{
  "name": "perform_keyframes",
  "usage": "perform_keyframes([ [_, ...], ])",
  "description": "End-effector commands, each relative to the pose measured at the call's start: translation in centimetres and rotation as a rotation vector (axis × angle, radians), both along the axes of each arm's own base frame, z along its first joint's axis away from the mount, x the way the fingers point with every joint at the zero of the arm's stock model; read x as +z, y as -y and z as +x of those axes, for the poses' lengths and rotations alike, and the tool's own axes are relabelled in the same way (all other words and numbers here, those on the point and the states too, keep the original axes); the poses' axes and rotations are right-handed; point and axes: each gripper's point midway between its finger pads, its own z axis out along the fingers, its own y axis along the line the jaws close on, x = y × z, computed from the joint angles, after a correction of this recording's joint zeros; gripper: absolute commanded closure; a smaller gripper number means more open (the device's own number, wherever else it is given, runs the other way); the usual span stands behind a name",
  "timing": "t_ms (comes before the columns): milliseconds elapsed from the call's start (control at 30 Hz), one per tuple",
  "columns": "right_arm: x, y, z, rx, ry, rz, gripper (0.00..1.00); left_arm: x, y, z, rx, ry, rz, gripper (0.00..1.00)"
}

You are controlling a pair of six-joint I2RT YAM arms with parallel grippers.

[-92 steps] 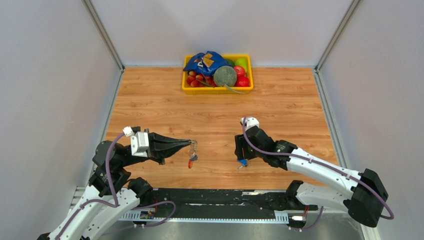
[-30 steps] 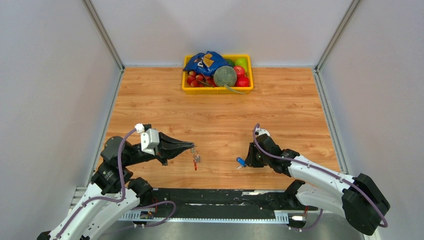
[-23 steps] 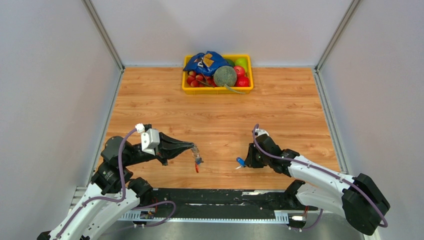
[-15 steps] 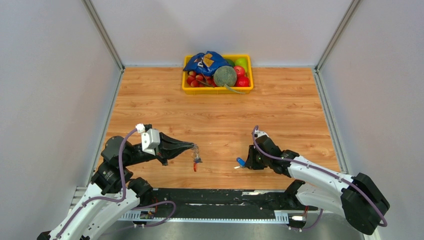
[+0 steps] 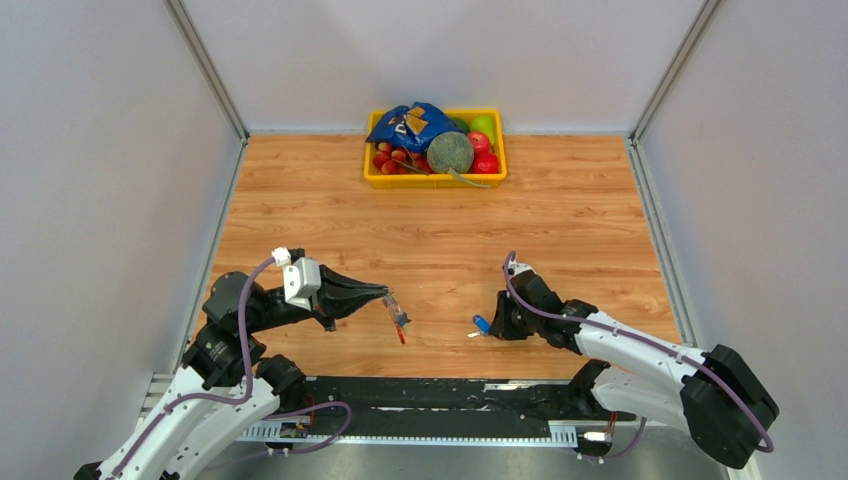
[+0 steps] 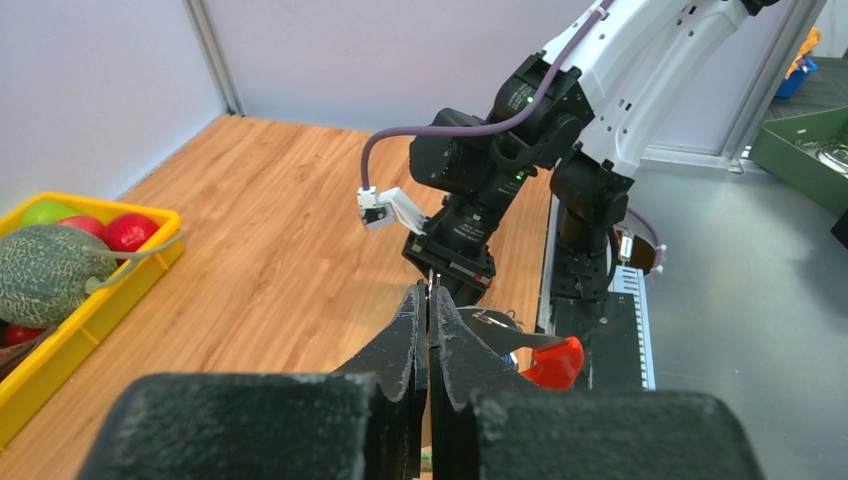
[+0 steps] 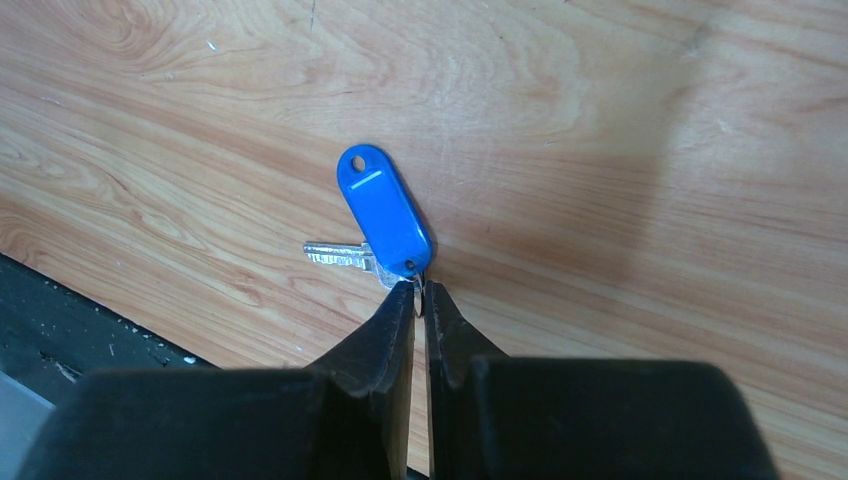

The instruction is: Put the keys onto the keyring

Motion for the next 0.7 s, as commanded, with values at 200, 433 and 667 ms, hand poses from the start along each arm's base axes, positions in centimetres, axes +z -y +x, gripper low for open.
perform_keyframes([
  [200, 0.2, -0.8, 0.8, 0.009, 0.025, 0.029, 1.0, 0.9, -0.1, -0.1, -0.001, 0.041, -0.017, 1.0],
  [433, 3.3, -2.0, 1.3, 0.06, 0.12, 0.095, 1.0, 0.8, -0.1, -0.2, -0.005, 0.042, -0.016, 1.0],
  [667, 10.2, -3.1, 1.7, 0.18, 0.335, 0.203, 1.0, 1.1, 0.0, -0.2, -0.008, 0.041, -0.029, 1.0],
])
